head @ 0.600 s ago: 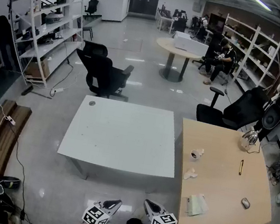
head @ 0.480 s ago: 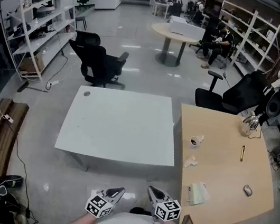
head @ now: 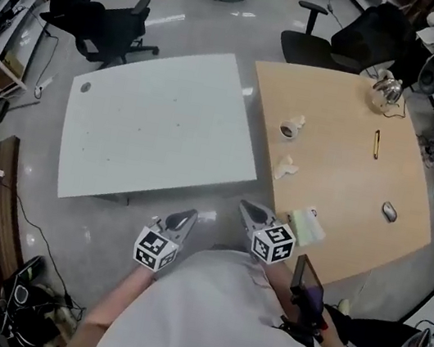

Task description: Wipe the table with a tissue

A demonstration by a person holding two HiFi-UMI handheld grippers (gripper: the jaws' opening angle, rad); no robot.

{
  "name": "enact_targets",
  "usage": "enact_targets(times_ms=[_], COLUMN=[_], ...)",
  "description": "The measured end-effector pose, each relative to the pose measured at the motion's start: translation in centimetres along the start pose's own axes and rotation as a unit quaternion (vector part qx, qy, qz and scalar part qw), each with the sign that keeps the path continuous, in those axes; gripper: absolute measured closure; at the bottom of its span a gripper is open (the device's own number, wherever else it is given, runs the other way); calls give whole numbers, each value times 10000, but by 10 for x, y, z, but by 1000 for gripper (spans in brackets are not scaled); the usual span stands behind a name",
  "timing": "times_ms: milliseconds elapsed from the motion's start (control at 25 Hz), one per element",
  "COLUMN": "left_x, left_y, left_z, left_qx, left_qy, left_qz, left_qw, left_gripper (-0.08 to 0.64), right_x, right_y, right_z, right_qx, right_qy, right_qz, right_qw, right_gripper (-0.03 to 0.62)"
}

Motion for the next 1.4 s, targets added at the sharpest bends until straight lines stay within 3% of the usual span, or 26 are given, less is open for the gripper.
enact_targets(times_ms=[160, 400, 680, 840, 1000, 1080, 1120, 1280, 1400], left_x=[20, 44, 43, 42, 42, 44, 45, 43, 44], left_y=[-28, -58, -64, -58, -52, -47, -44, -35, -29], left_z=[-8, -24, -30, -37, -50, -59, -64, -80, -86], left_qx=[-200, -266, -232, -165, -268, -296, -288, -199, -127], left_qy=[-60, -148, -30, 90, 105, 118, 149, 297, 332], left_qz=[-159, -209, -284, -187, -173, -137, -117, -112, -151], left_qw=[9997, 9993, 9993, 9996, 9994, 9994, 9994, 9993, 9993], left_gripper=[549, 549, 549, 549, 549, 549, 549, 549, 549], right_x=[8, 18, 21, 28, 39, 42, 42, 36, 31], right_y=[-5, -20, -37, -48, -64, -76, -81, -99, -112], right_z=[30, 70, 113, 136, 152, 158, 161, 179, 194], right_qx=[-339, -690, -1186, -1401, -1784, -1908, -1909, -1622, -1362], right_qy=[16, 499, 1267, 1474, 1823, 2212, 2398, 2910, 2923], right_qz=[-106, -402, -1030, -1467, -1858, -2088, -2219, -2883, -3221], right_qw=[9994, 9956, 9794, 9681, 9489, 9333, 9257, 8977, 8901], right_gripper=[572, 572, 572, 571, 550, 432, 413, 378, 353])
Point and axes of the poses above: the fingertips, and each gripper's own axes: y backward along the fingers, z to its right, x out of its top, the point moved 10 cm from there along y, backward along the fingers, and after that the axes turned 13 degrees about -x, right-handed, at the moved point
